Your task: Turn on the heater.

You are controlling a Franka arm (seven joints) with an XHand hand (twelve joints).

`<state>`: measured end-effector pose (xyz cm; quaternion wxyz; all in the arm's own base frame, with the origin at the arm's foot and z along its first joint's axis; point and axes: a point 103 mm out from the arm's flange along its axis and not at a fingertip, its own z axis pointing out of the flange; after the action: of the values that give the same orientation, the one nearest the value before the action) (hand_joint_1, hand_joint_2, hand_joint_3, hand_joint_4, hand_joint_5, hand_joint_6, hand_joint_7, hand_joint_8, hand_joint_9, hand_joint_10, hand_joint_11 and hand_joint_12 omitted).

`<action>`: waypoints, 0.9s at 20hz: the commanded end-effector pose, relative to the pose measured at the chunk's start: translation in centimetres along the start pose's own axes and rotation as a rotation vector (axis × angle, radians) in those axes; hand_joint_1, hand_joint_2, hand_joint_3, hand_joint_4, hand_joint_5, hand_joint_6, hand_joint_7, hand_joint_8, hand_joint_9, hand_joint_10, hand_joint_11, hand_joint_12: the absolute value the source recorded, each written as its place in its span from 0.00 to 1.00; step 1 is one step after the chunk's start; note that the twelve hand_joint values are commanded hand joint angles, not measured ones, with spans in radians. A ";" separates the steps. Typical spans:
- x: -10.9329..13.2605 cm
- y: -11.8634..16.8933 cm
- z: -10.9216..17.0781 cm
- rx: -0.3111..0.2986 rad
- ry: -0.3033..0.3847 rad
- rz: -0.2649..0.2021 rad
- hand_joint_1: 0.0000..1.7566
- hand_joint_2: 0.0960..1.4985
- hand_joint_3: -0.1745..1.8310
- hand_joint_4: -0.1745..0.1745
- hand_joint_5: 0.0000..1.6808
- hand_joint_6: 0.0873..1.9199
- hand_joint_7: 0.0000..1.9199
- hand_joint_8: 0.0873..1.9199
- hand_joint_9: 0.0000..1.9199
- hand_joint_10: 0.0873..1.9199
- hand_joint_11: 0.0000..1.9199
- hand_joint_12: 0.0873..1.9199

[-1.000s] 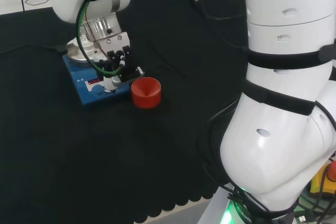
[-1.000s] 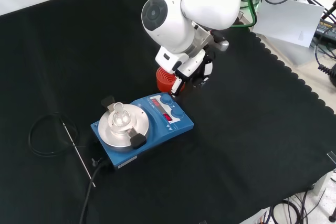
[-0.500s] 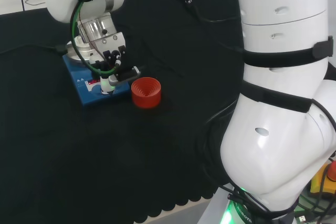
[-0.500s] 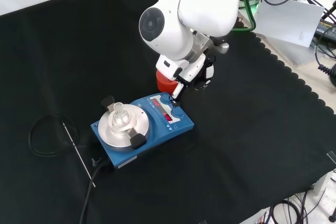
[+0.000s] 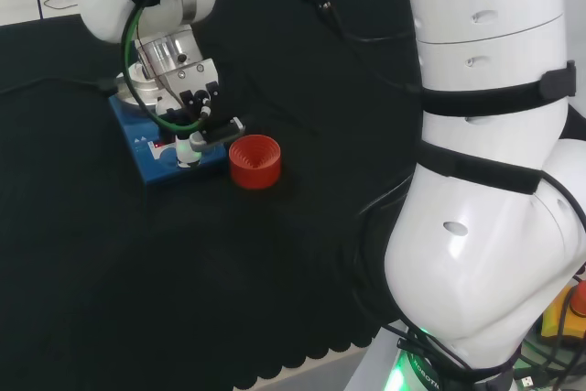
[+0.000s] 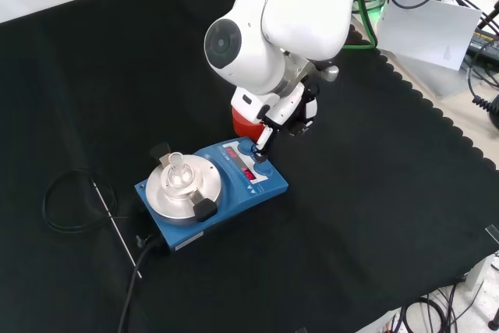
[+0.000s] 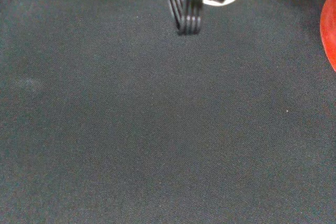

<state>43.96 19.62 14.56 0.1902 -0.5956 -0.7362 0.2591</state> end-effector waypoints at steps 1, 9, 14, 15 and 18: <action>0.0 0.2 0.1 0.012 -0.008 -0.003 0.81 0.43 0.58 0.36 0.16 0.22 0.84 0.80 0.90 0.79 0.74 0.67; 0.5 0.2 0.2 0.026 -0.019 0.004 0.81 0.43 0.58 0.36 0.17 0.22 0.84 0.80 0.90 0.79 0.75 0.67; 0.5 0.2 0.4 0.028 -0.020 0.005 0.81 0.42 0.59 0.36 0.18 0.22 0.84 0.80 0.90 0.79 0.75 0.67; 0.5 0.2 0.5 0.030 -0.018 0.004 0.81 0.42 0.59 0.36 0.18 0.22 0.84 0.80 0.90 0.79 0.75 0.67; 0.3 0.3 0.7 0.036 -0.018 0.008 0.81 0.42 0.59 0.36 0.18 0.22 0.85 0.80 0.90 0.79 0.75 0.67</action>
<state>43.79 19.98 14.08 0.1921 -0.5925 -0.7322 0.2754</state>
